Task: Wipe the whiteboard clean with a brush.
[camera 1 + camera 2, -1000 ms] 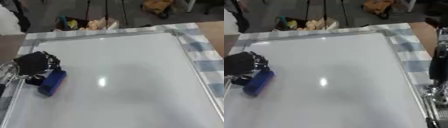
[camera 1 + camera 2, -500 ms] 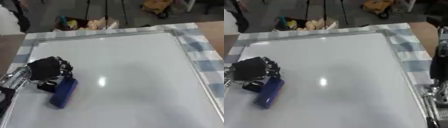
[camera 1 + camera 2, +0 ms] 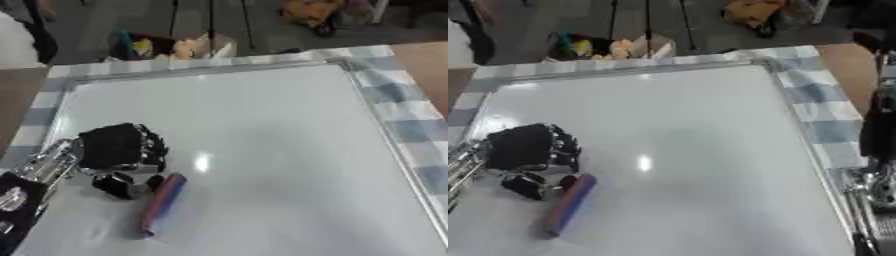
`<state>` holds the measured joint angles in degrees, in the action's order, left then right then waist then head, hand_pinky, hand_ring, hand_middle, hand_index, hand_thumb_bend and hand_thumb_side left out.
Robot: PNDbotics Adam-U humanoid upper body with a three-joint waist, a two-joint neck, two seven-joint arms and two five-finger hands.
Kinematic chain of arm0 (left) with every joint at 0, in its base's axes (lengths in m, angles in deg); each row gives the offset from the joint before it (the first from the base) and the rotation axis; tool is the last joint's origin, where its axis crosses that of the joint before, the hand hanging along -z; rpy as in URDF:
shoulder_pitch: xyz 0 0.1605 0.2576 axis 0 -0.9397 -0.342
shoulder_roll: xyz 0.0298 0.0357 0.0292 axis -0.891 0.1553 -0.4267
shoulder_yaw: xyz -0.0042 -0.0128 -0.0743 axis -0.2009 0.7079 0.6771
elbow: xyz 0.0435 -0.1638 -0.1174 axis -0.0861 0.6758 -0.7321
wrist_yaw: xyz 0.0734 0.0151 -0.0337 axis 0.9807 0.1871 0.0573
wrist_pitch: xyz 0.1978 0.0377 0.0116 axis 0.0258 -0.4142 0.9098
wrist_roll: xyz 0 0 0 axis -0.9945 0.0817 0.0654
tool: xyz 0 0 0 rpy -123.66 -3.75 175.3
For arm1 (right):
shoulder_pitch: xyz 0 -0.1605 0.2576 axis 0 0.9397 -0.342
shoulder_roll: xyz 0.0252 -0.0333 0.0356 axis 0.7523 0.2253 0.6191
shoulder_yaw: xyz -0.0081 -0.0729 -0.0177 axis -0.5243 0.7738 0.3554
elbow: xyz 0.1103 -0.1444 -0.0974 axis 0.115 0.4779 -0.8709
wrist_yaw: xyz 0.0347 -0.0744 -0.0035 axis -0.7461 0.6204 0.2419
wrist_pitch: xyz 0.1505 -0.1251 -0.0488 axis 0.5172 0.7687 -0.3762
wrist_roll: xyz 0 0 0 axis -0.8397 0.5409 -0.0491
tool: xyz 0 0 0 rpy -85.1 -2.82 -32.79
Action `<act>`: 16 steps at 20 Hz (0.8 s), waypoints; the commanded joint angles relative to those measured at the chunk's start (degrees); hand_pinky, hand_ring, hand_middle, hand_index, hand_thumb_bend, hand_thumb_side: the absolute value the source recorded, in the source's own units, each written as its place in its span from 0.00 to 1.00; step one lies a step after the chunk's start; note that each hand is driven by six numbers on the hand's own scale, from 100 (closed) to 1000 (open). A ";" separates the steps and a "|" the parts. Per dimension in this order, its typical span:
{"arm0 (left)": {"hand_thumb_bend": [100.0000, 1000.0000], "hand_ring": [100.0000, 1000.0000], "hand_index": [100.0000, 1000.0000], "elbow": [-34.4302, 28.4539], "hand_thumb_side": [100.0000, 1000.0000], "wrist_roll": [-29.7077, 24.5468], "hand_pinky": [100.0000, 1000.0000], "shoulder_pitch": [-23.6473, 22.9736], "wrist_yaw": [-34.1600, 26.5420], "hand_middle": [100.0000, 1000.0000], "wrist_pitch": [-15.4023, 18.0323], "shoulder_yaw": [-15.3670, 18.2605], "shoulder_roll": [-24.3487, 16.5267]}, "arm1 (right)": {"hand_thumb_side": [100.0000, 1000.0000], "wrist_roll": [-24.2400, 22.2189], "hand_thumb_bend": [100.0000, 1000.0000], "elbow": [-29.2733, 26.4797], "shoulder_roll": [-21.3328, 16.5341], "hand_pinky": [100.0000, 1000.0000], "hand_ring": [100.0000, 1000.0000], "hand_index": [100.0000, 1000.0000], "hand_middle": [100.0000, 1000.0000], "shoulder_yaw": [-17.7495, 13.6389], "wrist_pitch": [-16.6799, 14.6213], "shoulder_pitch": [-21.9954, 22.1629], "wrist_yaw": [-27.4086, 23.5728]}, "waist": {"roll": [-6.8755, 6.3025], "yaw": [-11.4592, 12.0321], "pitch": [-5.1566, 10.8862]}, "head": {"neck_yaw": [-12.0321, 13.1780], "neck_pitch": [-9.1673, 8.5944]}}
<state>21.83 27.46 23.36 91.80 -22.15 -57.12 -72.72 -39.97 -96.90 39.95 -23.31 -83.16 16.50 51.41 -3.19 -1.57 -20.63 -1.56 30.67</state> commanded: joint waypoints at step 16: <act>0.00 0.49 0.66 -8.16 0.72 -10.04 0.22 0.65 -15.42 0.47 1.13 -1.03 0.36 | 0.83 0.35 0.00 -0.86 -0.45 0.75 0.84 0.76 0.59 -0.47 -0.25 -0.83 -0.72 | 0.40 0.07 1.63 | -0.59 -1.04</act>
<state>14.78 18.07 23.32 77.70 -21.06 -59.47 -70.54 -39.85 -96.90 40.36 -23.34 -83.32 16.43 51.03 -3.03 -1.54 -20.47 -1.96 30.15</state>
